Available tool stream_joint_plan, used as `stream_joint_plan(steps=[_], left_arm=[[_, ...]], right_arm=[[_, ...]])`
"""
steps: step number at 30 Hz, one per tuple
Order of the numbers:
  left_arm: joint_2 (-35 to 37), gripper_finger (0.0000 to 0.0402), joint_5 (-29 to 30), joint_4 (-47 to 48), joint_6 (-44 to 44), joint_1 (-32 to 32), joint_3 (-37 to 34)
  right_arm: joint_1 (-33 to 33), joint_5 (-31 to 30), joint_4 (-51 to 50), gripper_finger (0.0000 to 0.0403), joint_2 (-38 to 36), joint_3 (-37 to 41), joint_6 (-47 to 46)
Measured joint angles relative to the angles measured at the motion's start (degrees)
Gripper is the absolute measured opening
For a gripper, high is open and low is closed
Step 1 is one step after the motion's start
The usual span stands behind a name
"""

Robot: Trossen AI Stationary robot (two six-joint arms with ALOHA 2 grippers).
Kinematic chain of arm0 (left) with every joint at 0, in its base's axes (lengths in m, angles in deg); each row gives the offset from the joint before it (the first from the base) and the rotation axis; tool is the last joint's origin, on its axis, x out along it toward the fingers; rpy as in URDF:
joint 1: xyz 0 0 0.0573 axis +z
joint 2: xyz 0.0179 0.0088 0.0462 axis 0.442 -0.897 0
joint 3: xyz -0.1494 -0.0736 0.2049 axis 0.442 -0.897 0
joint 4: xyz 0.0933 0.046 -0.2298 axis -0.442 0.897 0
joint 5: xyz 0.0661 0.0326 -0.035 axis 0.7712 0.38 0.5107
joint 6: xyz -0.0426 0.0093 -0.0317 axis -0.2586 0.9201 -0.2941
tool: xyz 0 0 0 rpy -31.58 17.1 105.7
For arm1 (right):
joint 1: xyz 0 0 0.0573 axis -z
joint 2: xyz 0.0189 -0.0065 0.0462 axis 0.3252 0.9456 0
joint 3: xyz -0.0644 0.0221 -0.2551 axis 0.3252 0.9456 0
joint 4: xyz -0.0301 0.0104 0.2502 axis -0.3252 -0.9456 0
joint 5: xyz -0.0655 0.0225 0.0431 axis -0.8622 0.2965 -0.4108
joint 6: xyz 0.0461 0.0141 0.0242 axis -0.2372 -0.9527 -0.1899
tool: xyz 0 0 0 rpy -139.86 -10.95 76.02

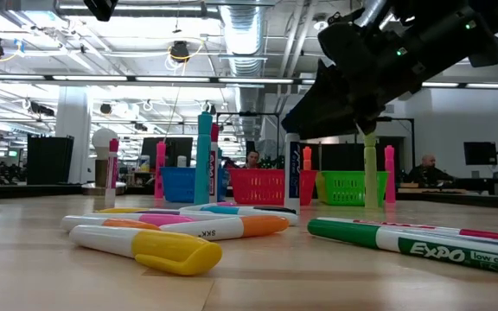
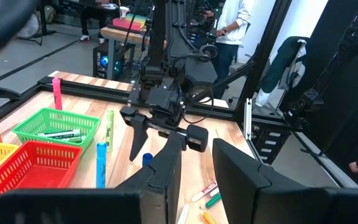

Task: Pick & Place Markers
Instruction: Put the large dark blue marker pen into the green bin

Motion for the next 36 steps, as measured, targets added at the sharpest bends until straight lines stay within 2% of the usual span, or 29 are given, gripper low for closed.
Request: stream_joint_plan(steps=[7, 18, 25, 36], left_arm=[[0.0, 0.0091, 0.0, 0.0, 0.0, 0.0, 0.0], [0.0, 0.0091, 0.0, 0.0, 0.0, 0.0, 0.0], [0.0, 0.0091, 0.0, 0.3, 0.0, 0.0, 0.0], [0.0, 0.0091, 0.0, 0.3, 0.0, 0.0, 0.0]], right_arm=[[1.0, 2.2, 0.9, 0.0224, 0.0, 0.0, 0.0], [1.0, 2.4, 2.2, 0.0216, 0.0, 0.0, 0.5], [1.0, 2.3, 2.2, 0.0181, 0.0, 0.0, 0.5], [1.0, 2.3, 2.2, 0.0099, 0.0, 0.0, 0.5]])
